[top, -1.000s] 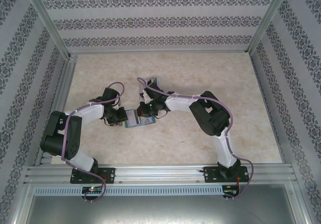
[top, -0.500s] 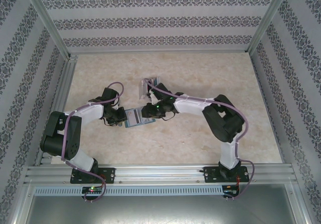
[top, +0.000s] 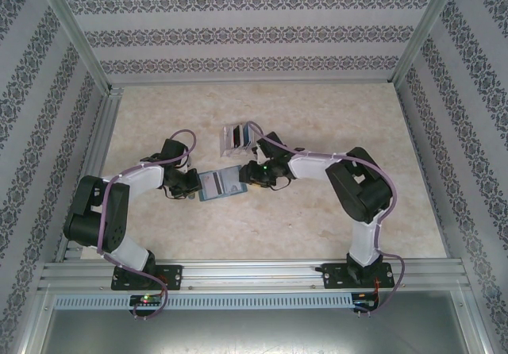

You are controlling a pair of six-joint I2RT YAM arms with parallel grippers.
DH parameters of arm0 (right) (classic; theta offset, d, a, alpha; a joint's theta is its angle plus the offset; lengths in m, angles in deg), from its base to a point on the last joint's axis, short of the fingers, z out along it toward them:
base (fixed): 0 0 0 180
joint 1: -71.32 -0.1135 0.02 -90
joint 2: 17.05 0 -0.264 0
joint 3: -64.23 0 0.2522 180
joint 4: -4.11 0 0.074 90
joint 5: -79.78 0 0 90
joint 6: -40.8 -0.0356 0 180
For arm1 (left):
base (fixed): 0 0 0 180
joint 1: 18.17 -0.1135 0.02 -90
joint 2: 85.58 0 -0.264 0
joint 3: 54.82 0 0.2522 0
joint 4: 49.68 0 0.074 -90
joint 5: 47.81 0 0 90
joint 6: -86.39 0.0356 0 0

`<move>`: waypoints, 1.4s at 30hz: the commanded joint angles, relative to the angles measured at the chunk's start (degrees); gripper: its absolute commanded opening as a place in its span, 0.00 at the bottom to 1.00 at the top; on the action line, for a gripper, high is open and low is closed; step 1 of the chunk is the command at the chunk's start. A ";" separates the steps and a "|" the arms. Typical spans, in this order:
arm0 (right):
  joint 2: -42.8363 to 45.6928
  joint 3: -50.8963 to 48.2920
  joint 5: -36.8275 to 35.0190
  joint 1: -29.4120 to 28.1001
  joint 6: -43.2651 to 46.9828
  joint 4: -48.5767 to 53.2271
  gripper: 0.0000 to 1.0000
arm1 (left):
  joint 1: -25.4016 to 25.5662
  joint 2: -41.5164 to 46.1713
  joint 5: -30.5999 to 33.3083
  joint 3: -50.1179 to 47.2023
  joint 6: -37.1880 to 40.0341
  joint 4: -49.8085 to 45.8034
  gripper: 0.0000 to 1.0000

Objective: Put the credit cards into the card holder
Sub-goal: Close the card holder at the center of the table.

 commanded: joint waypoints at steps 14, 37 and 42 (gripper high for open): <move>3.72 6.05 2.05 -5.59 -2.20 -1.92 0.44 | 2.51 -2.47 -3.79 -4.61 -3.90 8.35 0.11; 2.69 5.42 1.72 -6.18 -1.85 -2.00 0.49 | 5.67 6.54 0.88 -2.60 -3.69 0.30 0.10; 3.62 5.10 1.96 -6.06 -1.88 -2.01 0.50 | 4.83 9.83 3.10 -0.48 -2.38 -4.31 0.10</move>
